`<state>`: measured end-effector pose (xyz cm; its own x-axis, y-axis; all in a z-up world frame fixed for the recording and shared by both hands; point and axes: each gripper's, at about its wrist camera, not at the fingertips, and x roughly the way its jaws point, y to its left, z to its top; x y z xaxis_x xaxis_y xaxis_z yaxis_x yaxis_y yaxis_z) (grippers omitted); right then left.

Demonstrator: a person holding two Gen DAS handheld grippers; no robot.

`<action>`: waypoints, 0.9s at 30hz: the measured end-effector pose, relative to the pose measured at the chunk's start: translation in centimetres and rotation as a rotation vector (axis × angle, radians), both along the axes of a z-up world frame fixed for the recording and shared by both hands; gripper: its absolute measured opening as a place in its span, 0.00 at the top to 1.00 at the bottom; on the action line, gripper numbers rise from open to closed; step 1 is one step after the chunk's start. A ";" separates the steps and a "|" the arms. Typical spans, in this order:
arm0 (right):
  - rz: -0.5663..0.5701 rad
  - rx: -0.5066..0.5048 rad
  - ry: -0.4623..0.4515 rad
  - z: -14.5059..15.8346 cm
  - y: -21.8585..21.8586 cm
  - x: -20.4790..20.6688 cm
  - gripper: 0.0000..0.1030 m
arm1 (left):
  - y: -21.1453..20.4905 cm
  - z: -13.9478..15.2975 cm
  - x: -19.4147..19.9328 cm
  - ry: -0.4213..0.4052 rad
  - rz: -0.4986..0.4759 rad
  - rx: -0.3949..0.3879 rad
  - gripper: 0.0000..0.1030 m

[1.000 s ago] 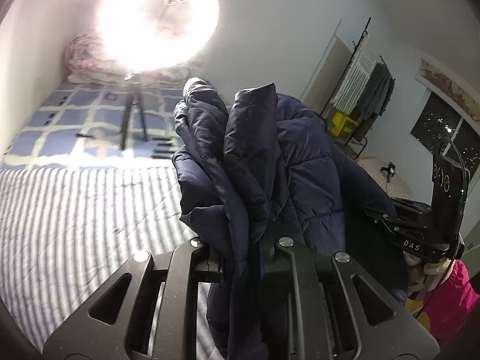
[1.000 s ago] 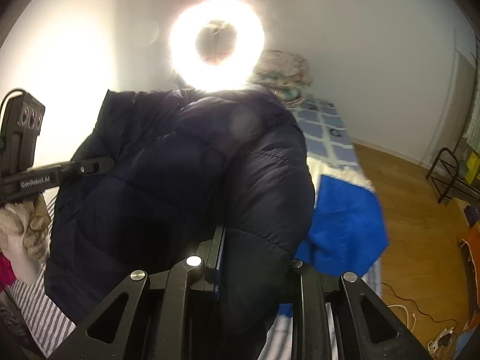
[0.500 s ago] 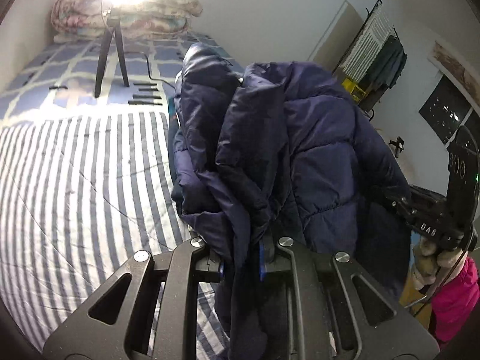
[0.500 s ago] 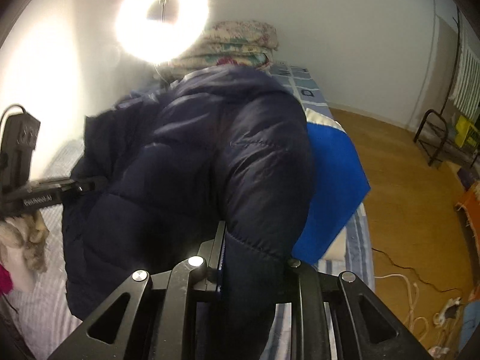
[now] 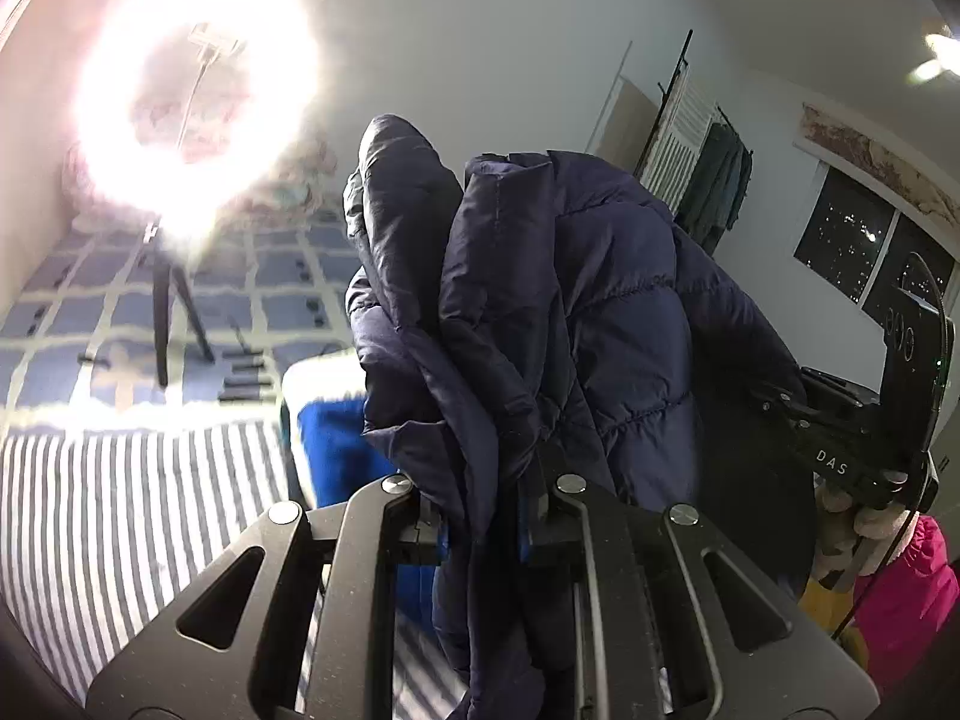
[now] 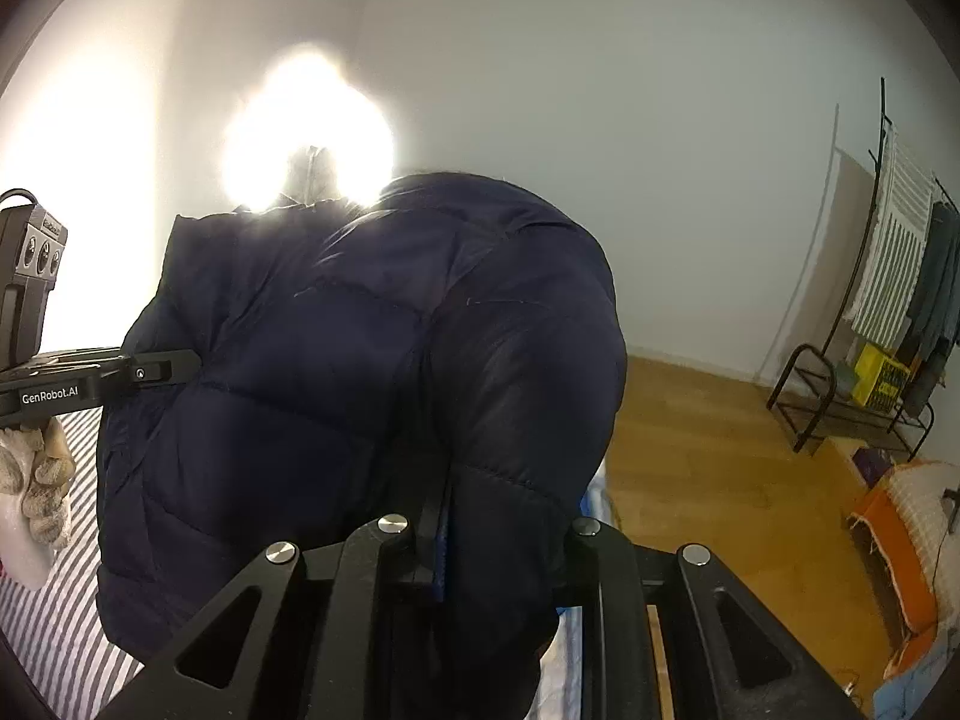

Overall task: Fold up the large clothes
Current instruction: 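Lift the folded jacket bundle with both grippers and carry it along the bed, then lower the bundle onto the blue garment pile and open both grippers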

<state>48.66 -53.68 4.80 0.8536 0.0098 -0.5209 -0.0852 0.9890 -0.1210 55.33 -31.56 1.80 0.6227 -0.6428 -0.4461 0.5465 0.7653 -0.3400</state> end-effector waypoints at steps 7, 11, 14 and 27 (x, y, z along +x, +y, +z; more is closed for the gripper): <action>0.009 0.068 0.057 -4.2 -1.7 6.9 0.82 | -2.2 -1.9 5.7 0.068 0.042 -0.022 0.88; -0.009 0.067 0.164 -9.6 -2.6 10.4 0.76 | -2.9 -7.0 10.4 0.217 0.078 -0.001 0.82; -0.126 -0.020 0.200 -12.6 -3.3 11.7 0.49 | -1.9 -10.6 13.0 0.339 0.180 0.014 0.66; -0.144 0.144 0.087 -11.0 -8.0 7.9 0.42 | -2.7 -8.8 10.3 0.097 0.305 0.165 0.56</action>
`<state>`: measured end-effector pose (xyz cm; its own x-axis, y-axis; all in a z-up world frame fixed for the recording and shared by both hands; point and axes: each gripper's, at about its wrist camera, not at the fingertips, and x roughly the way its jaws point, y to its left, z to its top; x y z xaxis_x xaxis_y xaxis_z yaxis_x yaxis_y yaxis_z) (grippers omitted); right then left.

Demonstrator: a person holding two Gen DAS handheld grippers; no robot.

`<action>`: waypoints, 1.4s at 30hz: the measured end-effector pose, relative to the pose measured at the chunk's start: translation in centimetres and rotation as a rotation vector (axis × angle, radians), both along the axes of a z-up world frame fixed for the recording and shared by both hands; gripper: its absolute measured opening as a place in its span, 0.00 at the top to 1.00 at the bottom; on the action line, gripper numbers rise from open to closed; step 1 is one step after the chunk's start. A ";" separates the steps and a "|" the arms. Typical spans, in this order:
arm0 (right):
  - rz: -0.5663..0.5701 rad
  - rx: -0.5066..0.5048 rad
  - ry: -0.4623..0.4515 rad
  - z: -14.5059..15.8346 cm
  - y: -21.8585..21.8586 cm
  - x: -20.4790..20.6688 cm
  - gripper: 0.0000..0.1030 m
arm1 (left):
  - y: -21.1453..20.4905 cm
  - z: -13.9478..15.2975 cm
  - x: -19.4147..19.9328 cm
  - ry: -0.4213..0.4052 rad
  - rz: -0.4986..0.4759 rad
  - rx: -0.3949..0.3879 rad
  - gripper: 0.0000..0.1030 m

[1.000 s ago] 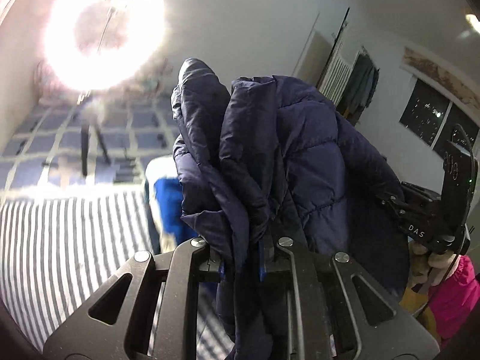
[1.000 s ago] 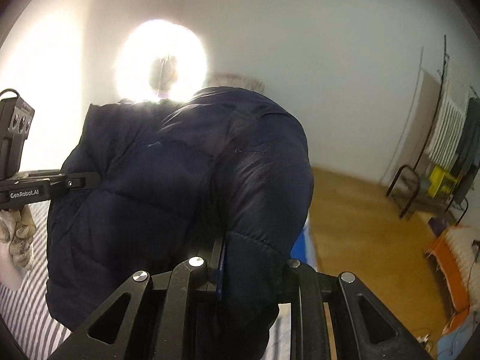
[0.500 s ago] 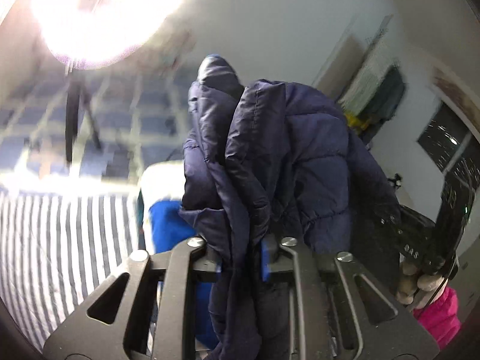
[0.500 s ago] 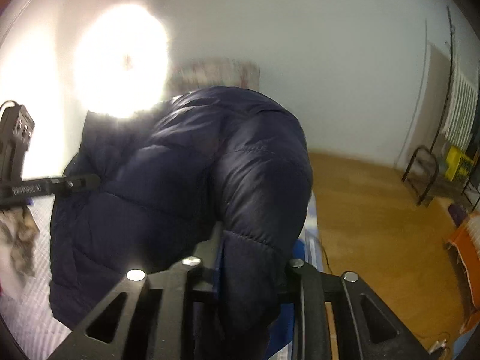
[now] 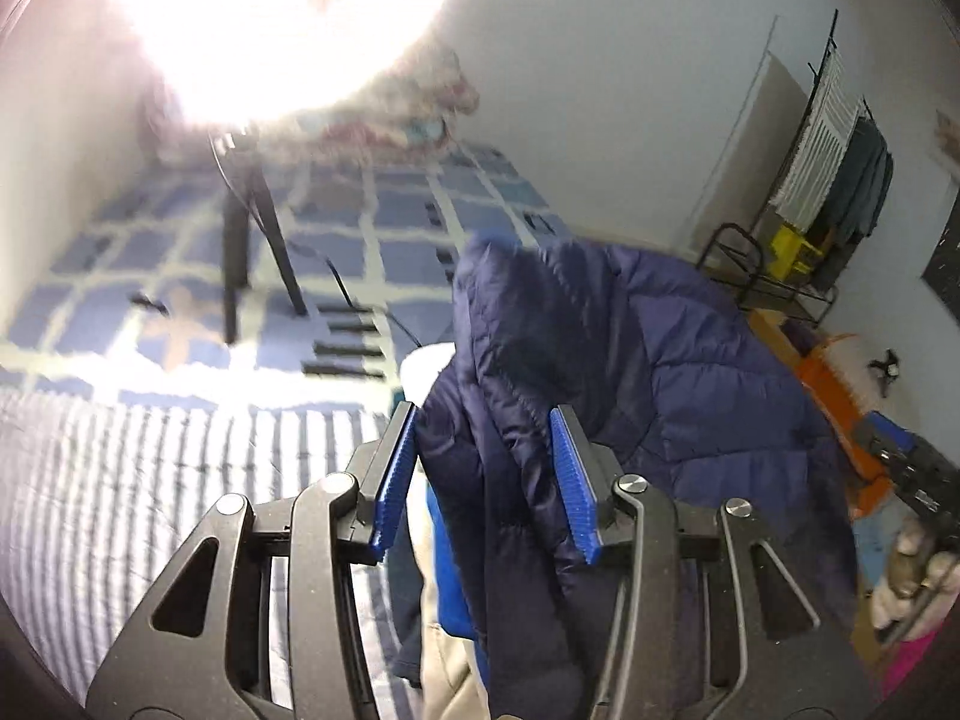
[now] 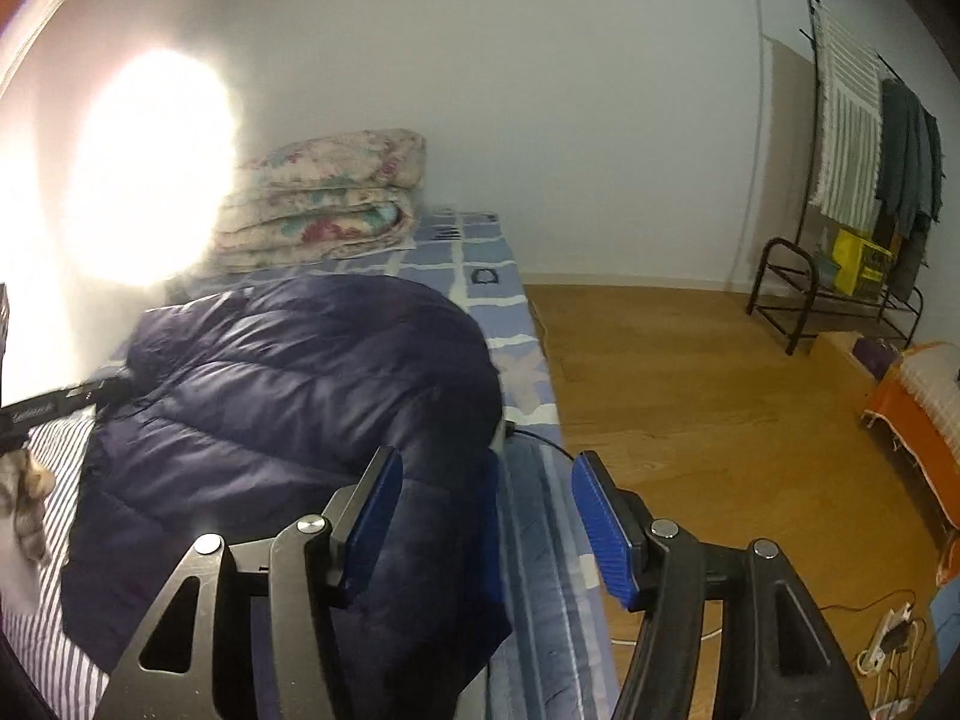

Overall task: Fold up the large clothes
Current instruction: 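Lower the bundle onto the blue garment pile and open both grippers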

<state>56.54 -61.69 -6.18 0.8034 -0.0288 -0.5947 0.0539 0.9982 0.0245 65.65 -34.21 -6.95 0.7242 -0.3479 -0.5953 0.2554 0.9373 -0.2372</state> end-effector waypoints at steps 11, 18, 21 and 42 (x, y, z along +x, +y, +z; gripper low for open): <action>0.072 -0.030 0.062 -2.5 2.6 2.3 0.47 | -3.9 0.4 3.5 -0.021 -0.040 0.129 0.56; -0.008 -0.004 0.085 -3.9 0.8 3.8 0.47 | -2.9 -5.8 8.6 0.167 0.038 0.150 0.50; -0.009 -0.033 0.076 -3.4 1.3 3.3 0.47 | -2.8 -4.9 7.7 0.114 0.038 0.168 0.50; 0.000 0.011 -0.090 11.5 10.8 -16.9 0.31 | 7.4 13.8 -21.1 -0.140 -0.109 0.046 0.38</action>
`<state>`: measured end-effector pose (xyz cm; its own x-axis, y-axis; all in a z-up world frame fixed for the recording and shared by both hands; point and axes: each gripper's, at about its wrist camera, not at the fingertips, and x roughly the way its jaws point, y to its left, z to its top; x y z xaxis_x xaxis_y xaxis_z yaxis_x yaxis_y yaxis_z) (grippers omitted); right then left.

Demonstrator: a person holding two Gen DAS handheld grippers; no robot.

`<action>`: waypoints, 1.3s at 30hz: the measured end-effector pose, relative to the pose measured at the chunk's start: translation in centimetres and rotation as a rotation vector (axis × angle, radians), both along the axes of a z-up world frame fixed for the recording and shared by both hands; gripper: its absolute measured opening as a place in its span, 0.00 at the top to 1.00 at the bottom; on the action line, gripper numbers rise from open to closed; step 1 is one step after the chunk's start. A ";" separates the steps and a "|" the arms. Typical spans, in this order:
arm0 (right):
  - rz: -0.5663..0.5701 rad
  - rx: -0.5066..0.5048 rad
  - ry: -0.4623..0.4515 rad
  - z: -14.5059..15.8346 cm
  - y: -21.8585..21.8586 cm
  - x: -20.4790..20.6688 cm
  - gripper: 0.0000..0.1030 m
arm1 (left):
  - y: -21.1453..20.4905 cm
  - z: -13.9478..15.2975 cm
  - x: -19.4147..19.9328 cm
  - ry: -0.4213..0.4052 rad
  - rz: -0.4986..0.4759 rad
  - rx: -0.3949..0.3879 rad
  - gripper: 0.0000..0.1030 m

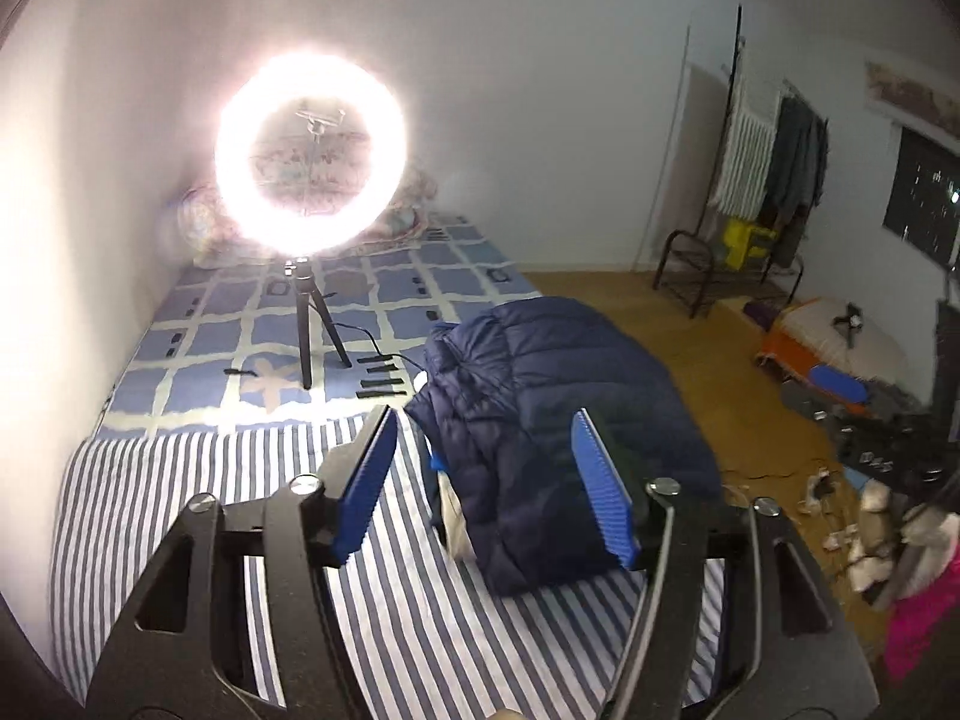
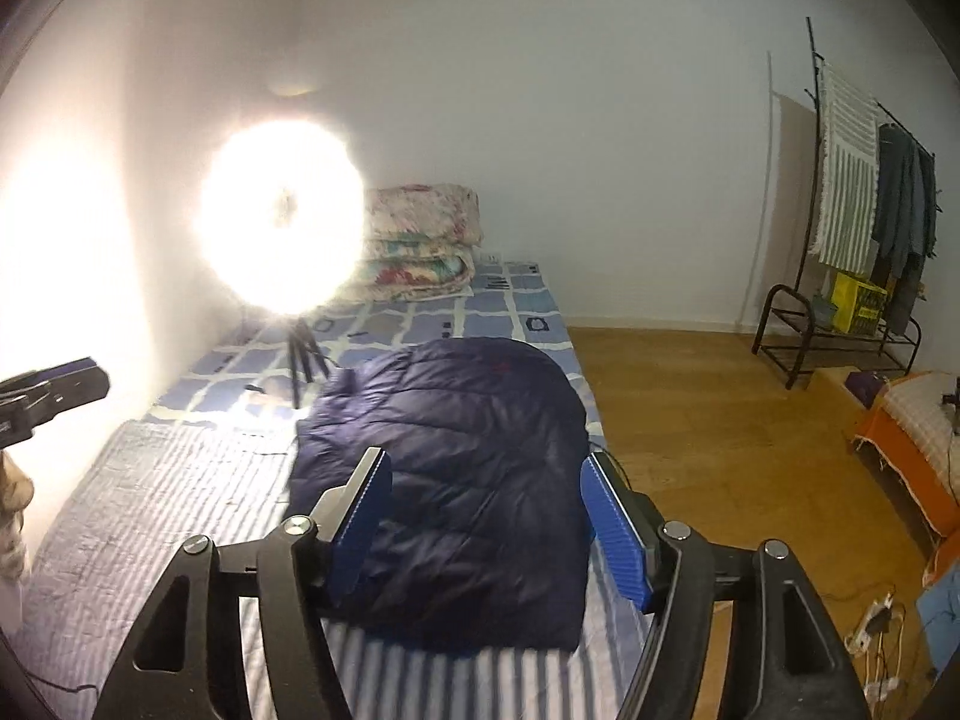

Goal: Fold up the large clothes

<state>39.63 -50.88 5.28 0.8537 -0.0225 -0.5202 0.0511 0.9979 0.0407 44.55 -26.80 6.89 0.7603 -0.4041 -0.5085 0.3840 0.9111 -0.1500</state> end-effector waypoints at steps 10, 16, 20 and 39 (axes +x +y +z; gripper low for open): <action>-0.020 -0.034 -0.048 3.4 7.0 -11.5 0.19 | 5.5 2.1 -13.2 -0.042 -0.071 -0.018 0.28; -0.023 -0.042 -0.082 3.2 10.1 -15.9 0.16 | 8.0 1.1 -18.8 -0.052 -0.077 -0.018 0.21; -0.027 -0.038 -0.088 1.8 11.6 -17.4 0.14 | 8.8 0.0 -21.4 -0.077 -0.075 0.009 0.20; -0.145 0.072 -0.061 -5.3 9.6 -18.7 0.00 | 8.0 -6.2 -23.7 -0.074 0.019 0.130 0.00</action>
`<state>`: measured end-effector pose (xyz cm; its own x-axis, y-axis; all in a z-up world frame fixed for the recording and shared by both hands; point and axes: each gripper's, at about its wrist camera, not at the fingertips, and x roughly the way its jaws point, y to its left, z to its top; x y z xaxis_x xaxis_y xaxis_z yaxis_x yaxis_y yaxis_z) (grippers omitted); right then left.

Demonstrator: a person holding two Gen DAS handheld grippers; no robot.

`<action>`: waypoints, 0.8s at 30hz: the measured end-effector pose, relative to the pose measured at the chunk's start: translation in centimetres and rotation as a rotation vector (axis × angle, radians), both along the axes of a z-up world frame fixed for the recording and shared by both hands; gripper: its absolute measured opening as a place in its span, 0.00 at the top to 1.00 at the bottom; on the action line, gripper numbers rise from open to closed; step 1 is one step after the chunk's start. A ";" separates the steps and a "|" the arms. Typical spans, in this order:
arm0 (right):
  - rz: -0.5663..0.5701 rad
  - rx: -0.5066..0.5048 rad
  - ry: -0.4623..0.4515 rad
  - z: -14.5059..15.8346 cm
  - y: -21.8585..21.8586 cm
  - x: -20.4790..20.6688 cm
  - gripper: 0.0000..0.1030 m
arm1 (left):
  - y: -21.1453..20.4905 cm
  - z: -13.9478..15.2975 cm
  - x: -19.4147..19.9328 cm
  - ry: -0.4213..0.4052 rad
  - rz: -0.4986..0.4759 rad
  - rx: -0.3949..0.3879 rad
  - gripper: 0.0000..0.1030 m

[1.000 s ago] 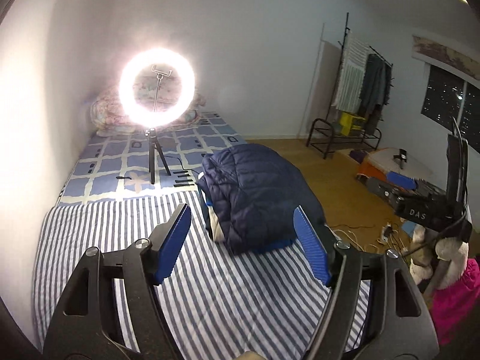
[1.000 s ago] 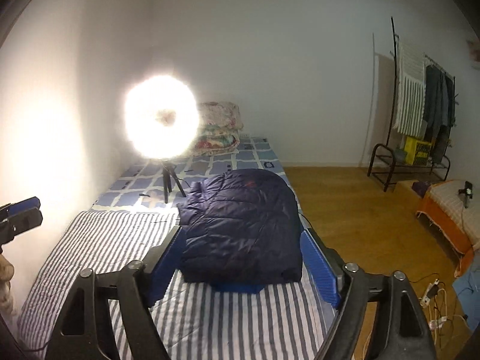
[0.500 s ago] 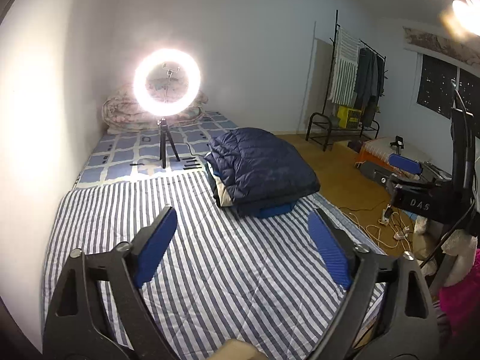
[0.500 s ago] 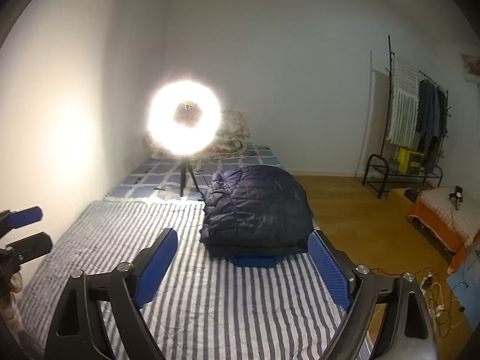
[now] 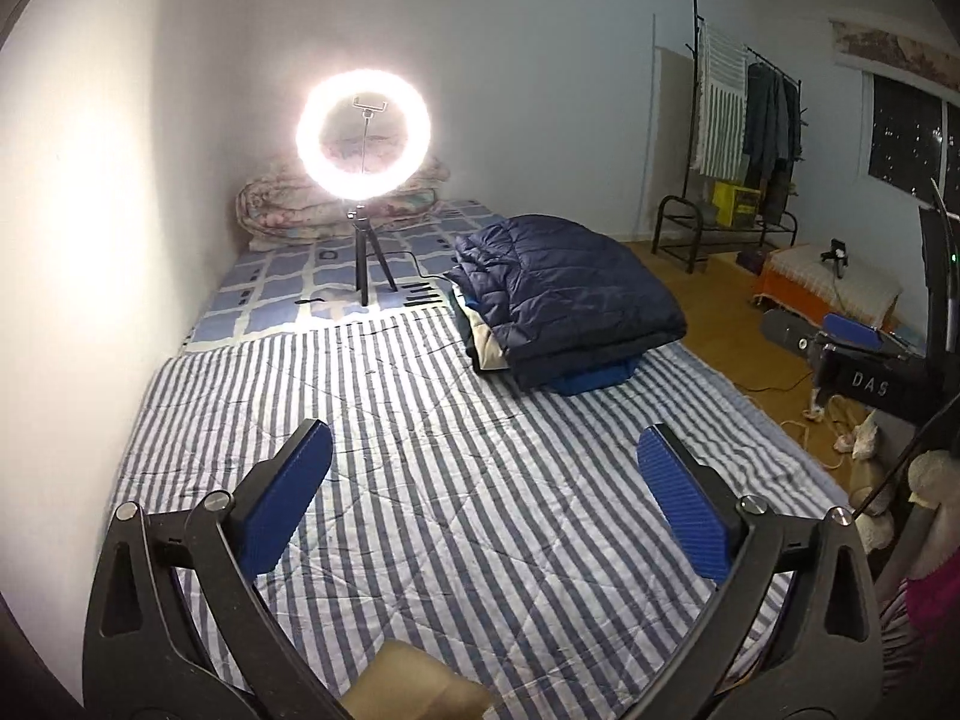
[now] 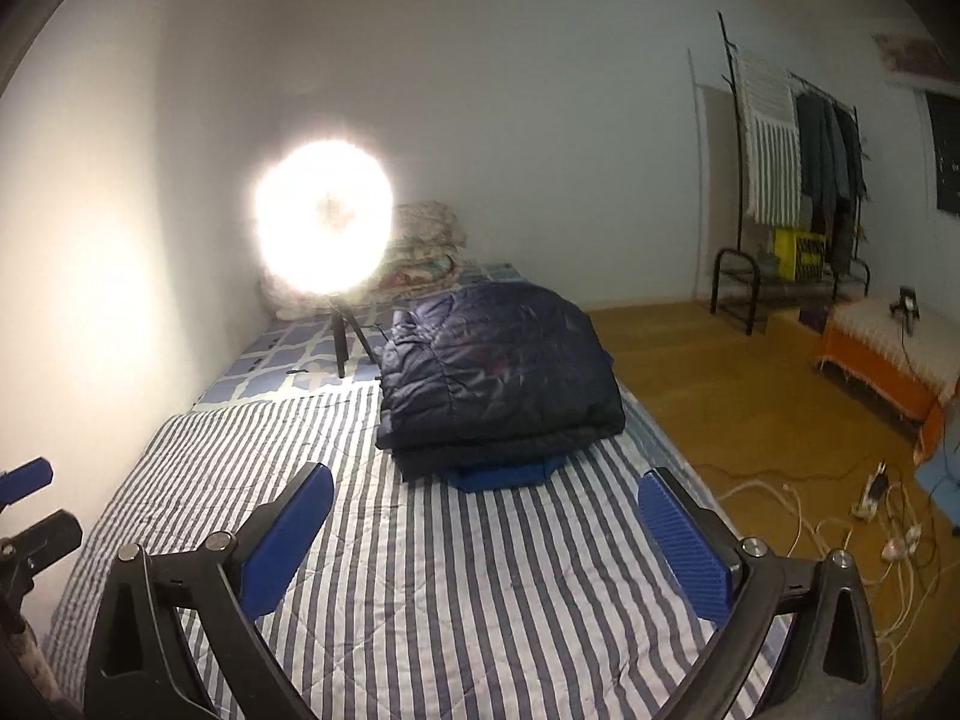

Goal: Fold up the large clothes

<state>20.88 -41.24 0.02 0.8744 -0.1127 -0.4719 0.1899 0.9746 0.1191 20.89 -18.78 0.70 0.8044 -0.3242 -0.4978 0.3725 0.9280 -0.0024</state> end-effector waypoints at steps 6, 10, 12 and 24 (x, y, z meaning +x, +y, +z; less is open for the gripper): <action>-0.026 -0.004 0.010 -0.8 -0.7 0.1 0.00 | -0.3 -0.5 -0.1 -0.019 0.023 0.013 0.00; -0.019 -0.010 0.028 -1.2 -0.7 0.4 0.00 | -0.4 -0.6 0.0 -0.031 0.048 0.032 0.00; -0.014 -0.018 0.029 -1.3 -0.6 0.5 0.00 | -0.3 -0.7 0.1 -0.026 0.055 0.035 0.00; -0.011 -0.021 0.017 -1.1 0.0 0.3 0.00 | -0.3 -1.4 0.1 -0.012 0.058 0.050 0.00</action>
